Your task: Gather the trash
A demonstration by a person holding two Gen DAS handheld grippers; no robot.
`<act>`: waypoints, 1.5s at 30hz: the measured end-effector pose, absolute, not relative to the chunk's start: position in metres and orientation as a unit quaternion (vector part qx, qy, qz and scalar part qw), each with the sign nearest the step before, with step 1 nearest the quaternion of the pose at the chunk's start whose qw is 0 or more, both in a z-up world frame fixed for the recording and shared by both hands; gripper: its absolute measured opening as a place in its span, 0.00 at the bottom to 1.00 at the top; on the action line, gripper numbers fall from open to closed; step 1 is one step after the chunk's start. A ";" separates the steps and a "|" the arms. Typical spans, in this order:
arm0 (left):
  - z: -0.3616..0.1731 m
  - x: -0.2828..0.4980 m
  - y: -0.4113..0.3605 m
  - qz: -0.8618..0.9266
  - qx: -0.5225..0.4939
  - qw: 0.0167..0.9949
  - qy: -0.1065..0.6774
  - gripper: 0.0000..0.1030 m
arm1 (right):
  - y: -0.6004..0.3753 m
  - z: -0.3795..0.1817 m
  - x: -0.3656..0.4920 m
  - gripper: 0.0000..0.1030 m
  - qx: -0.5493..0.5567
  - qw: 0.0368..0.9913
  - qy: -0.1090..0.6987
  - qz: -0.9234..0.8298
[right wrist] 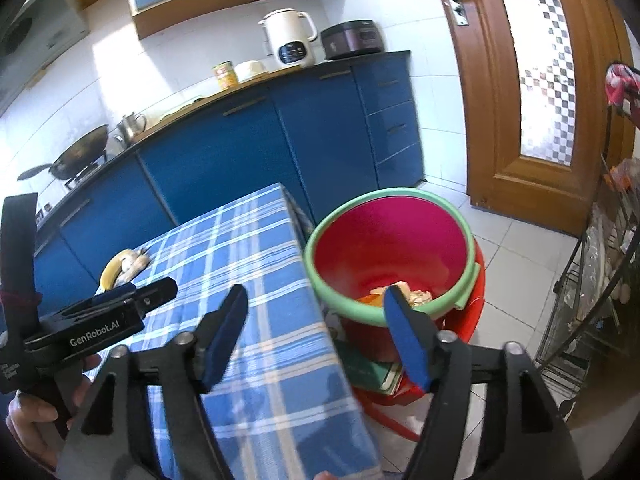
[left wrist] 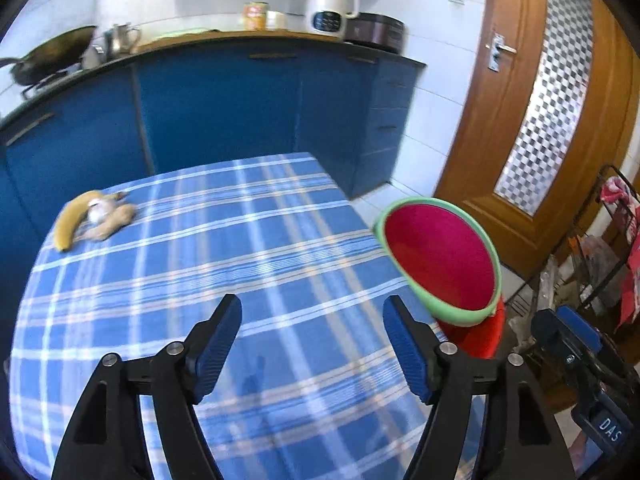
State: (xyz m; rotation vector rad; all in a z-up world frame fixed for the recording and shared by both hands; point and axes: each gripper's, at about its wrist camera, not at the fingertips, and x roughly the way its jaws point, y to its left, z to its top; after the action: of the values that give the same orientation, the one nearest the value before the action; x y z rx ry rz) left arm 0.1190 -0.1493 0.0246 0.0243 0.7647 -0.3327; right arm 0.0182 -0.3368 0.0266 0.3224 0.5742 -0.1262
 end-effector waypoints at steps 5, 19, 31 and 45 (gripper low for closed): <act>0.029 0.099 -0.118 -0.122 0.004 0.924 0.364 0.74 | -0.317 0.030 0.007 0.79 0.151 0.947 0.280 -0.052; 0.046 0.052 -0.065 -0.066 -0.017 0.939 0.336 0.75 | -0.272 0.045 -0.019 0.82 0.131 0.954 0.267 -0.024; 0.052 0.042 -0.059 -0.062 -0.021 0.943 0.327 0.76 | -0.266 0.051 -0.026 0.82 0.122 0.957 0.263 -0.023; 0.054 0.042 -0.059 -0.062 -0.021 0.943 0.325 0.76 | -0.265 0.050 -0.026 0.82 0.123 0.956 0.266 -0.023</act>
State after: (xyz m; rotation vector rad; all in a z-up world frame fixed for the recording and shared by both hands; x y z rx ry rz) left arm 0.0419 -0.0592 0.0544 -0.0431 0.6627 -0.1264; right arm -0.0258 -0.2651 0.0504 0.2488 0.5407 -0.0462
